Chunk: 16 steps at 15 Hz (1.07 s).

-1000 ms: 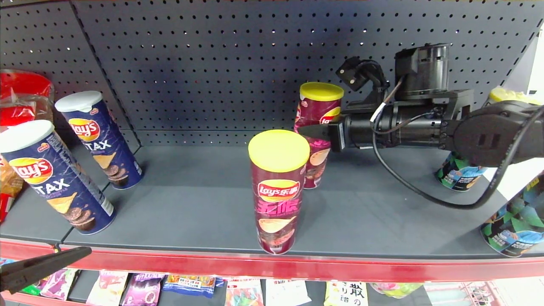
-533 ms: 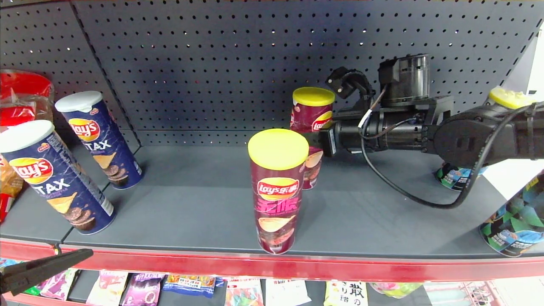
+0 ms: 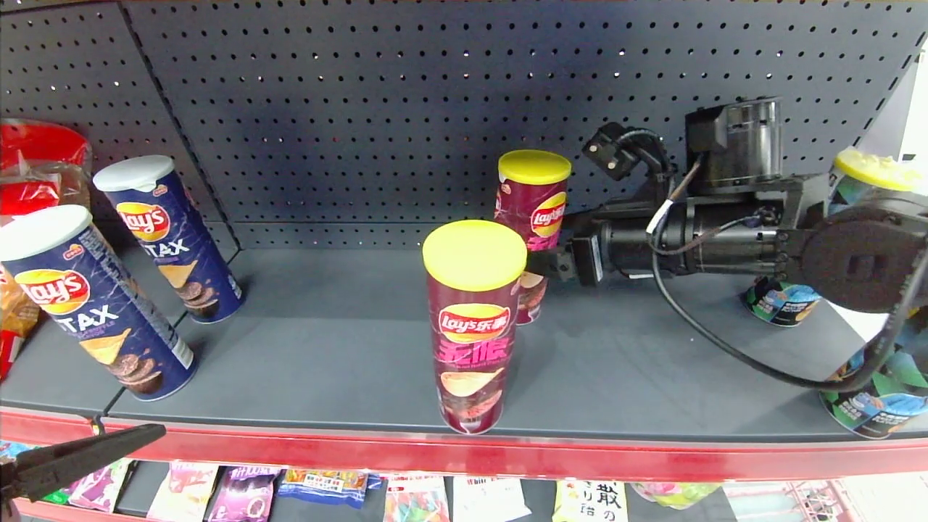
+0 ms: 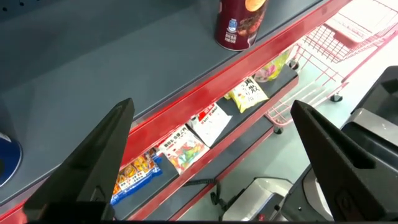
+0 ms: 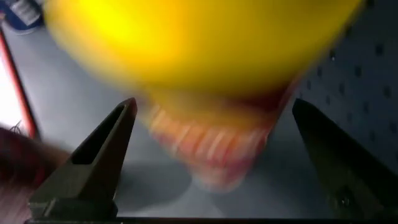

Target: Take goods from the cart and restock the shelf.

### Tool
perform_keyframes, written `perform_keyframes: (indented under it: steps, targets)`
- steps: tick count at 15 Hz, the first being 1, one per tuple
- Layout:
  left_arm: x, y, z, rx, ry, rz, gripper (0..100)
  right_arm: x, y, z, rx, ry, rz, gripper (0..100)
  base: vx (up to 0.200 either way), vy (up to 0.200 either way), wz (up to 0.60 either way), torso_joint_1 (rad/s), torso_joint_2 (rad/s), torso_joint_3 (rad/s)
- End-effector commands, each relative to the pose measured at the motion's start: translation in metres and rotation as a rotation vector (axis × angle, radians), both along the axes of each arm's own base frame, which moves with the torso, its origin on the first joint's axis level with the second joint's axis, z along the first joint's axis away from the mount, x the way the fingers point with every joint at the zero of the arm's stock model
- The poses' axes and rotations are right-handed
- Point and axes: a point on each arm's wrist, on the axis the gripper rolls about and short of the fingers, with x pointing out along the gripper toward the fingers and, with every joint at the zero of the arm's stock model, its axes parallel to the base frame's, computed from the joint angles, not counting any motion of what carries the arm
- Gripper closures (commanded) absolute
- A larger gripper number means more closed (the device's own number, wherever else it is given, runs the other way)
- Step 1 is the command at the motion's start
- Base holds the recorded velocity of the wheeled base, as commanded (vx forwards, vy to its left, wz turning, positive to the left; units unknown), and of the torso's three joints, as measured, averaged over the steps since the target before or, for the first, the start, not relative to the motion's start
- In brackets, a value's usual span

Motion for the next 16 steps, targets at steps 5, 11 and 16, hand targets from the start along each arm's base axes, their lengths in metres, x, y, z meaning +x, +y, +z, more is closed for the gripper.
perform_keyframes:
  steps: [5,11,16]
  targets:
    - [0.014,-0.005,-0.002,0.044,0.044,0.046,0,-0.096,-0.054,-0.005,-0.003,0.034,-0.027,0,0.0,0.0,0.0,0.0,0.0,0.0]
    - [0.04,-0.017,-0.016,0.128,0.177,0.042,0,-0.212,-0.112,-0.046,0.015,-0.01,0.03,0,0.0,0.0,0.0,0.0,0.0,0.0]
    - [0.098,-0.047,-0.018,0.153,0.229,0.009,0,-0.247,-0.144,-0.052,0.096,-0.136,-0.143,0,0.0,0.0,0.0,0.0,0.0,0.0]
